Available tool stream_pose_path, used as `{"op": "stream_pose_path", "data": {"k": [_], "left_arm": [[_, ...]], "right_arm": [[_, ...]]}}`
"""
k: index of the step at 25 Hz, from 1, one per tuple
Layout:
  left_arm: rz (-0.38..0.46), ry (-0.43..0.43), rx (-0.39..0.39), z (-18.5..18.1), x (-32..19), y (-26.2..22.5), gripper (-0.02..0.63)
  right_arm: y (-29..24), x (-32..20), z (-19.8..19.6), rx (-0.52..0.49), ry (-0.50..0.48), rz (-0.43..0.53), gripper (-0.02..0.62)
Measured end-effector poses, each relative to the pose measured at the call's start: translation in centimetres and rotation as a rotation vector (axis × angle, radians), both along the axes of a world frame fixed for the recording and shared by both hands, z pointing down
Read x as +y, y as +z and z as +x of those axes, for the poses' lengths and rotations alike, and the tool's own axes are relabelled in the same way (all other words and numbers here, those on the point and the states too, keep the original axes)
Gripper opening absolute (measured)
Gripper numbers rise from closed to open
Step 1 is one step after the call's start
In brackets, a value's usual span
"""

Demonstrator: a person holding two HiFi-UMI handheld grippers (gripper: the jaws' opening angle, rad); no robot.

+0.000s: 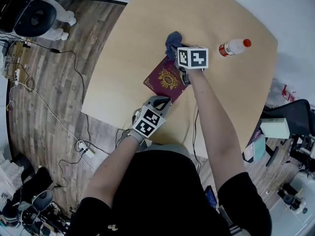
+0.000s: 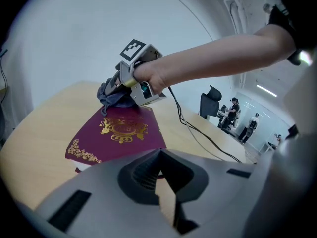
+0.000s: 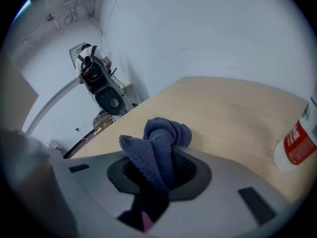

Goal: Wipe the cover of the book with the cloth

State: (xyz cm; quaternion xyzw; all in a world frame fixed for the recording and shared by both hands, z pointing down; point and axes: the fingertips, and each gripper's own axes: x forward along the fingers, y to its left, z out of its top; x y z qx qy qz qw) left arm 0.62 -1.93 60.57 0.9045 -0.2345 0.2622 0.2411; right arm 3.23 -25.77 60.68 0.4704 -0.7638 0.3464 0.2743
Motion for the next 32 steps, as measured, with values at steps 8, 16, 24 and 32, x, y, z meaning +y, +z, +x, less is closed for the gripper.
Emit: {"op": "stream_pose_path", "data": {"k": [8,16,24,32], "left_arm": [[0.006,0.007,-0.006,0.0,0.1,0.1,0.020],[0.002,0.018,-0.016,-0.3,0.2,0.2,0.020],[0.003,0.033,-0.010,0.0,0.0,-0.3,0.020],[0.001,0.066,-0.022,-0.2,0.0,0.1,0.020]], "right_arm": [[-0.1,1.1,3.9,0.011,0.082,0.014,0.109],[-0.3,4.2,6.5,0.109,0.064,0.054,0.110],[-0.3,7.6,9.4,0.102,0.175,0.053,0.110],[-0.4,11.7,11.2,0.128,0.213,0.069,0.111]]}}
